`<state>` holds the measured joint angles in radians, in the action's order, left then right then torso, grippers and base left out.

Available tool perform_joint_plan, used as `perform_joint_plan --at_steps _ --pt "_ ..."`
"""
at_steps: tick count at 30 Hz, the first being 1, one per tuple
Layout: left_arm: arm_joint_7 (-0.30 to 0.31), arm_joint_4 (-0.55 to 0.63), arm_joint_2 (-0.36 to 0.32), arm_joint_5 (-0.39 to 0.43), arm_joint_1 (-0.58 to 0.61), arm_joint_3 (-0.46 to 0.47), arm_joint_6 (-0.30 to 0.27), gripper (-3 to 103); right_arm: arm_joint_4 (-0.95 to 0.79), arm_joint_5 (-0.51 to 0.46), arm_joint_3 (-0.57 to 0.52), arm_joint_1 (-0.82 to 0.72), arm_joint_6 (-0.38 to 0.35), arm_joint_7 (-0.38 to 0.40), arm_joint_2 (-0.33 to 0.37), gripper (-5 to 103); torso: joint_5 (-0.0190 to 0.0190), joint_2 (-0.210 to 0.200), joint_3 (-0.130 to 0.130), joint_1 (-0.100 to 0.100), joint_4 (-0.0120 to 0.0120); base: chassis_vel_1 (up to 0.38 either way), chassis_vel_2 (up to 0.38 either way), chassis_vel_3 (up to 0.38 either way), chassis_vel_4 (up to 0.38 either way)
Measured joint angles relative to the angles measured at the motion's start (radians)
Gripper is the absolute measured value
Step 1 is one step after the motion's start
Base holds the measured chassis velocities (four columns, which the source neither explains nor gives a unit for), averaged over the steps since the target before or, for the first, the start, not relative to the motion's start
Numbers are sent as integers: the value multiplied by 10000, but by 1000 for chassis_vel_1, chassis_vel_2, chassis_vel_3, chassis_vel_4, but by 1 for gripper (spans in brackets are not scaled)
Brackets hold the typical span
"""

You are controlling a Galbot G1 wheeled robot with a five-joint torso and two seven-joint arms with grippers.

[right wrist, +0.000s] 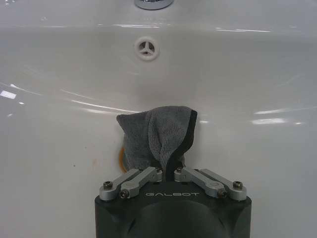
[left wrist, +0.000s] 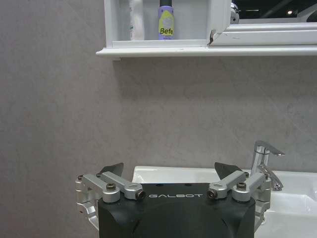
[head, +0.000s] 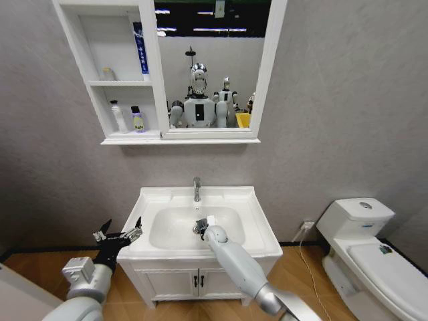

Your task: Move facial cleanser and shampoo from washbasin to cabinet, then wipe washbasin with towel.

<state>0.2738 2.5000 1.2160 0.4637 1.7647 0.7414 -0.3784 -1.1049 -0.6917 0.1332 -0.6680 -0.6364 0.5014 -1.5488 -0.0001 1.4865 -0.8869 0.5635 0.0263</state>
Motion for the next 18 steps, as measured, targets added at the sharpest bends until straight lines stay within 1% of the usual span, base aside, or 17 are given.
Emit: perform_joint_plan --at_steps 7,10,14,18 --pt "0 0 0 0 0 0 0 100 215 186 -5 17 100 -308 -334 5 -1 0 0 0 0 0 0 0 0" --pt "0 0 1 0 0 0 0 100 319 293 -4 41 336 -599 -543 5 0 0 0 0 -1 0 0 0 0" --pt "1 0 1 0 0 0 0 100 372 493 -19 41 547 -902 -608 5 0 0 0 0 -1 0 0 0 0" --pt "1 0 0 0 0 0 0 100 399 526 -82 12 559 -924 -612 5 1 0 0 0 -1 0 0 0 0"
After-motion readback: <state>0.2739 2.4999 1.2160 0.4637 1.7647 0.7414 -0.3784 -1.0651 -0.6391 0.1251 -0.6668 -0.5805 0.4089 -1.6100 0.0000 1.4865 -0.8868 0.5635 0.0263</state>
